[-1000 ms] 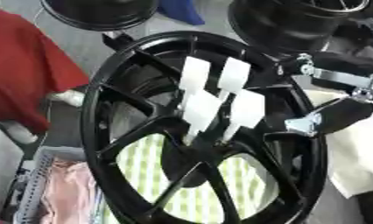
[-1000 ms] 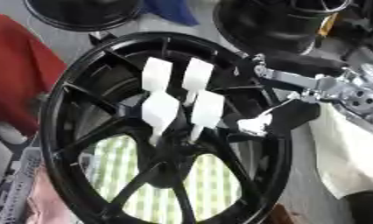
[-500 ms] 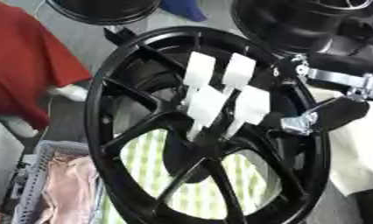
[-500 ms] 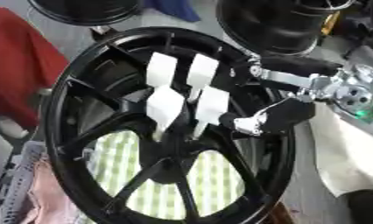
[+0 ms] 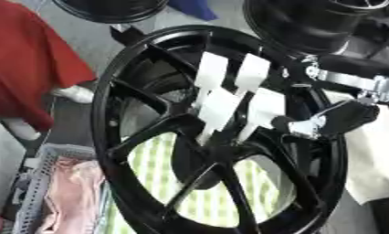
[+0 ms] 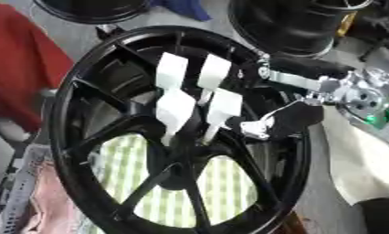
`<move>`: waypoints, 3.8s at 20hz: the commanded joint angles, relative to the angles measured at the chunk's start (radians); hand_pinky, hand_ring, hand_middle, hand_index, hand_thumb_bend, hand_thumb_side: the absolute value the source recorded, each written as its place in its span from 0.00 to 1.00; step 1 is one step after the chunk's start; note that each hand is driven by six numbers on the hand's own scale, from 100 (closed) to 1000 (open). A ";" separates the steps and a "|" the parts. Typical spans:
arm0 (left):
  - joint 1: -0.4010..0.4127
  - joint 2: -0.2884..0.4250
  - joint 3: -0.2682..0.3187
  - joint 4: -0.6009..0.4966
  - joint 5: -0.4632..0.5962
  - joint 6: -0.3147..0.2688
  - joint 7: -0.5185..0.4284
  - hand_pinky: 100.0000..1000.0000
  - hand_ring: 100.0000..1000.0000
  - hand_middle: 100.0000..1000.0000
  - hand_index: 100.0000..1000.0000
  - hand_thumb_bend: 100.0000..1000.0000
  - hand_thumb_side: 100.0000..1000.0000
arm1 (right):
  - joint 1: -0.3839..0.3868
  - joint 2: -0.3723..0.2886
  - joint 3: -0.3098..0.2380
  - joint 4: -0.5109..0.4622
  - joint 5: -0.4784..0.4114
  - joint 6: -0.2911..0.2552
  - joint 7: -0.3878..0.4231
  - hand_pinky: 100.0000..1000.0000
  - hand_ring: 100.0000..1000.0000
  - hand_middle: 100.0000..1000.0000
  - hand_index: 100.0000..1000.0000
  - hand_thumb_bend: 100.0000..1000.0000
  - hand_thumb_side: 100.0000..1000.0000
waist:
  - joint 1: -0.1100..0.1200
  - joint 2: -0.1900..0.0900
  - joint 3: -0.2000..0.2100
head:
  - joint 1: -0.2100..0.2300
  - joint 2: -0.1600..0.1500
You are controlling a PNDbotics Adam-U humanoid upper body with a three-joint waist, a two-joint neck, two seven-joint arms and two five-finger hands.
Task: Pull the pin out of the wheel hub.
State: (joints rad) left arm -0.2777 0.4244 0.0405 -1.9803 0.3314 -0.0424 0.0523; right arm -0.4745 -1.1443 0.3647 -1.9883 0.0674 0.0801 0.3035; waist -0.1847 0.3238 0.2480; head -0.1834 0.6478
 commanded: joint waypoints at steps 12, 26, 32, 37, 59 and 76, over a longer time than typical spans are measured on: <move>-0.016 0.017 0.005 -0.020 -0.004 0.002 0.003 0.94 0.67 0.63 0.79 0.00 0.69 | -0.026 -0.005 0.004 -0.012 -0.010 0.027 -0.009 0.72 0.67 0.48 0.75 0.24 0.41 | 0.002 -0.012 0.008 | -0.004 -0.006; -0.015 0.013 0.007 -0.020 -0.008 0.003 0.006 0.95 0.67 0.62 0.79 0.00 0.70 | -0.034 0.007 0.016 -0.012 -0.054 0.046 -0.072 0.65 0.59 0.38 0.59 0.21 0.21 | -0.002 -0.012 0.010 | -0.004 -0.007; -0.013 0.012 0.008 -0.020 -0.012 0.006 0.010 0.95 0.68 0.62 0.79 0.00 0.70 | -0.035 0.013 0.021 -0.012 -0.116 0.055 -0.089 0.58 0.55 0.34 0.52 0.09 0.08 | -0.002 -0.011 0.011 | -0.004 -0.006; -0.011 0.012 0.009 -0.020 -0.014 0.007 0.013 0.95 0.68 0.62 0.79 0.00 0.70 | -0.031 0.010 0.015 -0.012 -0.181 0.047 -0.104 0.56 0.54 0.32 0.50 0.00 0.00 | -0.002 -0.011 0.010 | -0.004 -0.008; -0.004 0.018 0.016 -0.020 -0.013 0.013 0.026 0.95 0.68 0.62 0.79 0.00 0.70 | -0.115 -0.037 -0.109 -0.012 -0.391 0.063 -0.072 0.43 0.45 0.18 0.27 0.00 0.00 | -0.002 -0.032 0.004 | -0.003 -0.025; 0.035 0.024 0.051 -0.020 -0.037 -0.001 0.062 0.95 0.67 0.62 0.79 0.00 0.69 | 0.228 -0.155 -0.594 -0.012 -0.642 0.144 -0.432 0.36 0.44 0.17 0.26 0.00 0.00 | 0.023 -0.029 -0.097 | 0.091 -0.026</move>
State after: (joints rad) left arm -0.2401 0.4240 0.0789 -1.9803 0.3021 -0.0406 0.1080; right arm -0.2428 -1.2584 -0.1730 -1.9936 -0.5614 0.2225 -0.0789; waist -0.1682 0.3133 0.1477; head -0.1022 0.6301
